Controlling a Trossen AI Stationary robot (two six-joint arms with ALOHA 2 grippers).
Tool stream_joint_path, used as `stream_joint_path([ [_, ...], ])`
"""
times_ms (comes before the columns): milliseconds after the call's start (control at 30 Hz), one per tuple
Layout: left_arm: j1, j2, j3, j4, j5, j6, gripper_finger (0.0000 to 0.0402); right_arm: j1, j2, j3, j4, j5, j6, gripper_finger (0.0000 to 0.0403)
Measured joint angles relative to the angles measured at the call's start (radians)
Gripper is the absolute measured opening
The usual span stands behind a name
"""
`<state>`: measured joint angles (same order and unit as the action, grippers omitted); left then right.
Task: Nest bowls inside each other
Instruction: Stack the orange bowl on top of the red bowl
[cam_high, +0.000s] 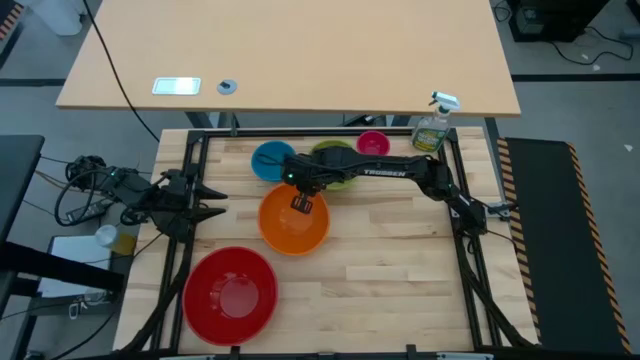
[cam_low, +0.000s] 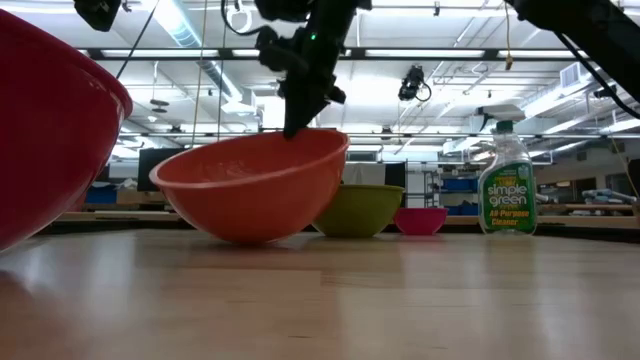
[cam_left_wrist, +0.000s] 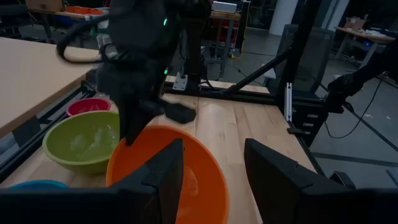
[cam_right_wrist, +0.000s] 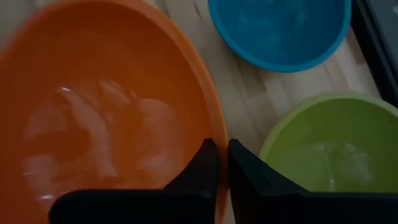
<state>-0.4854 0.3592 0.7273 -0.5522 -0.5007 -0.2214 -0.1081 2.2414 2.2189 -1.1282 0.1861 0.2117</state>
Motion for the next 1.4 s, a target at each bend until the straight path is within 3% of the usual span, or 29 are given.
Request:
stream_joint_path([
  [233, 0.002, 0.043, 0.0, -0.1, -0.013, -0.076, 0.0172, 0.001, 0.052, -0.005, -0.01, 0.022, 0.003, 0.0044],
  [333, 0.023, 0.148, -0.013, -0.224, -0.054, -0.178, 0.0172, -0.007, 0.072, -0.006, -0.021, 0.026, 0.025, 0.0053],
  [467, 0.072, 0.317, -0.017, -0.279, -0.032, -0.226, 0.0172, -0.031, 0.081, -0.006, -0.033, 0.026, 0.092, 0.0054],
  [700, 0.118, 0.552, -0.017, -0.278, 0.018, 0.0, 0.0172, -0.059, 0.081, -0.006, -0.022, 0.017, 0.155, 0.0055],
  [933, 0.13, 0.648, -0.016, -0.232, 0.016, 0.218, 0.0172, -0.078, 0.081, -0.006, -0.013, -0.055, 0.178, 0.0058],
  [1400, 0.146, 0.879, 0.035, -0.168, 0.006, 0.401, 0.0172, -0.078, 0.081, -0.006, -0.003, -0.08, 0.141, 0.006],
])
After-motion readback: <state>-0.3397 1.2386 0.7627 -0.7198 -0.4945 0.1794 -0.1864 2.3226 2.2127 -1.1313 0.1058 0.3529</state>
